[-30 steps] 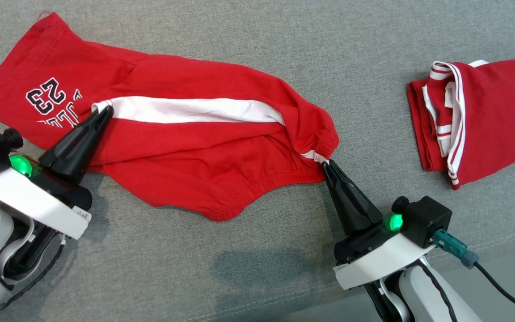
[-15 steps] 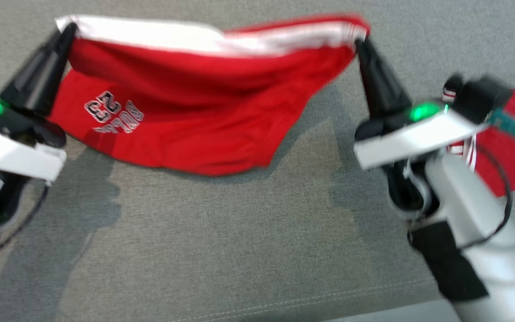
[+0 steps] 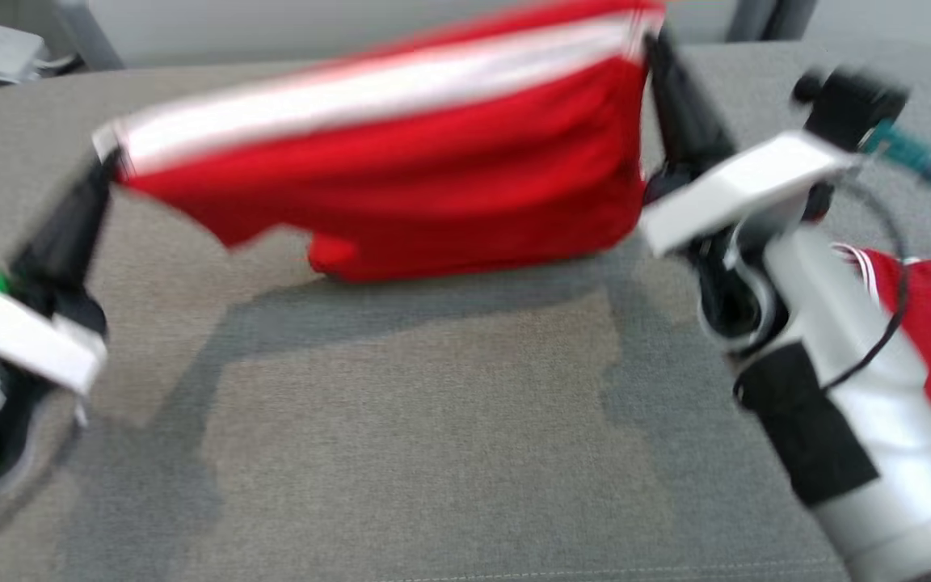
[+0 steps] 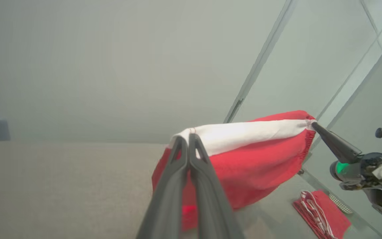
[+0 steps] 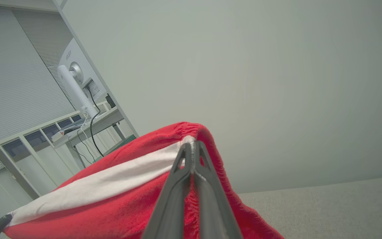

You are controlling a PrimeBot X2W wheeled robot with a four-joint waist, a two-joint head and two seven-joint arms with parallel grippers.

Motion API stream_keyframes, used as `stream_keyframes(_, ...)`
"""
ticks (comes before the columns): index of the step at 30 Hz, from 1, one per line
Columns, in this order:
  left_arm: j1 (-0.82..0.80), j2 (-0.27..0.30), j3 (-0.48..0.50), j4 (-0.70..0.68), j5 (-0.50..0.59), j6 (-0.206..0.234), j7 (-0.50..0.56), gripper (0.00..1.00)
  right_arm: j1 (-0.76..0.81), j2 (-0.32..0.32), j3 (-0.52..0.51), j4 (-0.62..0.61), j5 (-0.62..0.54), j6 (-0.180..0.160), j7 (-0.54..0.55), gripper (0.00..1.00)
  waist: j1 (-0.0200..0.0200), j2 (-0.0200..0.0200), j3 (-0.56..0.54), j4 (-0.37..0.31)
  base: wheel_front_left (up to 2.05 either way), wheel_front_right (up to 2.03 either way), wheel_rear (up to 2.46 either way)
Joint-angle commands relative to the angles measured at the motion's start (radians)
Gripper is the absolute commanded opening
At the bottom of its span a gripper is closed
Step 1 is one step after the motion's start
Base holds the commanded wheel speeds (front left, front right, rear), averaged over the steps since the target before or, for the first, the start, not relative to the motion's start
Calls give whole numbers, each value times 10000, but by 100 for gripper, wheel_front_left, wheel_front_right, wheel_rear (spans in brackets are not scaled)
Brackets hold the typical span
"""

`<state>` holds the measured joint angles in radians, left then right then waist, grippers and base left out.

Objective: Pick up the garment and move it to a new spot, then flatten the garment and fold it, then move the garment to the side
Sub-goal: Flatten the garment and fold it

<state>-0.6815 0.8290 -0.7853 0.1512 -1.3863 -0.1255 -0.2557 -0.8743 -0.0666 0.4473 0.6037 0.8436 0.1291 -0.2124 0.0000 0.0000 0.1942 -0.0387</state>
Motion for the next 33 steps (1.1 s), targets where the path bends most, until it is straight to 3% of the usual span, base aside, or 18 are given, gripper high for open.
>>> stream_keyframes(1, -32, 399, 395, -47, -143, -52, -46, 0, 264, 164, 154, -150, 95, 16, 88, 0, 0, 0, -440, 347, 0, 0, 0)
stream_keyframes(5, 1466, 107, -306, 348, -938, -52, -44, 0, 1681, 164, 679, -453, 720, 16, 1463, 0, 0, 0, -992, 493, 0, 0, 0)
stream_keyframes(10, 2742, 78, -1205, 546, -1434, -52, 464, 0, 3290, -430, 1093, -1681, 1676, 16, 4753, 0, 0, 0, -1456, 421, 0, 0, 0)
stream_keyframes(14, 3373, 578, -1746, -10, -1663, -52, 1171, 0, 4588, -760, 1057, -2990, 2220, 16, 7214, 0, 0, 0, -1382, 254, 0, 0, 0)
stream_keyframes(16, 3588, 1088, -2027, -477, -1655, -52, 1710, 0, 5324, -755, 836, -3624, 2133, 16, 8159, 0, 0, 0, -1153, 230, 0, 0, 0)
stream_keyframes(19, 3820, 1706, -2238, -984, -1724, -52, 2153, 0, 6530, -406, 388, -4437, 1543, 16, 9359, 0, 0, 0, -606, 229, 0, 0, 0)
stream_keyframes(22, 3827, 1948, -2311, -1418, -2034, -52, 2680, 0, 7205, 59, -138, -5058, 433, 16, 9919, 0, 0, 0, 263, 225, 0, 0, 0)
stream_keyframes(25, 3345, 1688, -2078, -1182, -2586, -52, 3399, 0, 6643, 154, -235, -5172, 26, 16, 9093, 0, 0, 0, 1363, 246, 0, 0, 0)
stream_keyframes(27, 2553, 1247, -1555, -757, -2849, -52, 3723, 0, 5308, 158, -186, -4672, 135, 16, 7362, 0, 0, 0, 2034, 231, 0, 0, 0)
stream_keyframes(30, 260, 744, 378, -208, -2304, -52, 2201, 0, 2075, 160, -640, -3212, 295, 16, 3908, 0, 0, 0, 2680, 208, 0, 0, 0)
stream_keyframes(33, -2194, 504, 2321, -828, -2202, -52, 938, 0, -1436, 161, -1395, -1337, 438, 16, 1032, 0, 0, 0, 2661, 218, 0, 0, 0)
